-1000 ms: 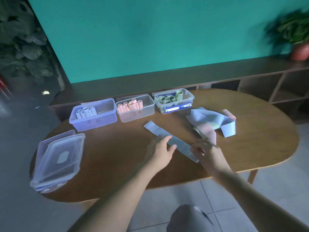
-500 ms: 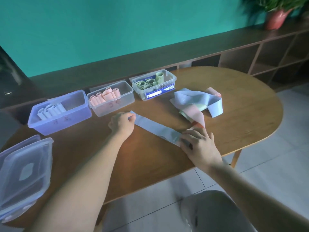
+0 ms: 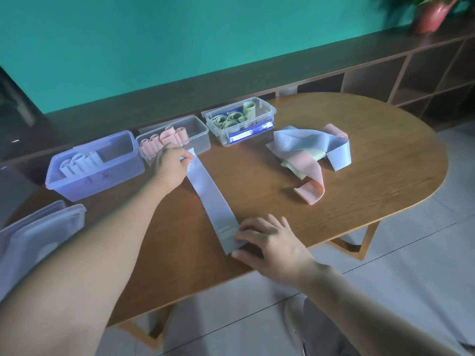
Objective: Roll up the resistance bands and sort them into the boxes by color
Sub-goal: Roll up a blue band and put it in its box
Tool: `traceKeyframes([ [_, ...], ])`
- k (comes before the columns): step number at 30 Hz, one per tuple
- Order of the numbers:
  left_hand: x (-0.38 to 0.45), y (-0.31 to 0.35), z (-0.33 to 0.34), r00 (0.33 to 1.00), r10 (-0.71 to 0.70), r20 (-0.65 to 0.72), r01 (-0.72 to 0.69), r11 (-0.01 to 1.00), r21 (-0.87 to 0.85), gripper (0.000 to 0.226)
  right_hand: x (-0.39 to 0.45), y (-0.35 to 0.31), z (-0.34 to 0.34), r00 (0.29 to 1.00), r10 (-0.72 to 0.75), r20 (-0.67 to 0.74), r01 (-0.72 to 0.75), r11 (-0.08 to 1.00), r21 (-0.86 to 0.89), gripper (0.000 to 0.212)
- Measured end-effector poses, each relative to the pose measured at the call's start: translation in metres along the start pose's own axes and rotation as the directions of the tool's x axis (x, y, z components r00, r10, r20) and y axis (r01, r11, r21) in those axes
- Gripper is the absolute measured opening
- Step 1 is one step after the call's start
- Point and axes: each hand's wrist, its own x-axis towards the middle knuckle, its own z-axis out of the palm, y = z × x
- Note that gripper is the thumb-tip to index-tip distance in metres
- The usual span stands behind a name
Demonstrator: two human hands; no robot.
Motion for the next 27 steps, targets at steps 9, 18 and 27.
traceKeyframes([
  [9, -0.050, -0.035, -0.011, 0.991, -0.050, 0.124, 0.055, 0.998, -0.034, 0.031, 0.009, -0.031, 0.026, 0.996, -0.068, 0.057, 0.064, 0.995, 0.071, 0.032],
  [18, -0.212, 0.002, -0.024, 0.993, -0.099, -0.063, 0.053, 0.859, -0.509, 0.016, 0.021, -0.040, 0.019, 0.985, 0.051, 0.164, -0.081, 0.979, 0.187, 0.018],
  [27, -0.236, 0.007, -0.034, 0.999, -0.008, 0.035, 0.023, 0.889, -0.457, 0.010, 0.037, -0.040, 0.025, 0.981, -0.050, 0.188, -0.017, 0.941, 0.338, 0.019],
])
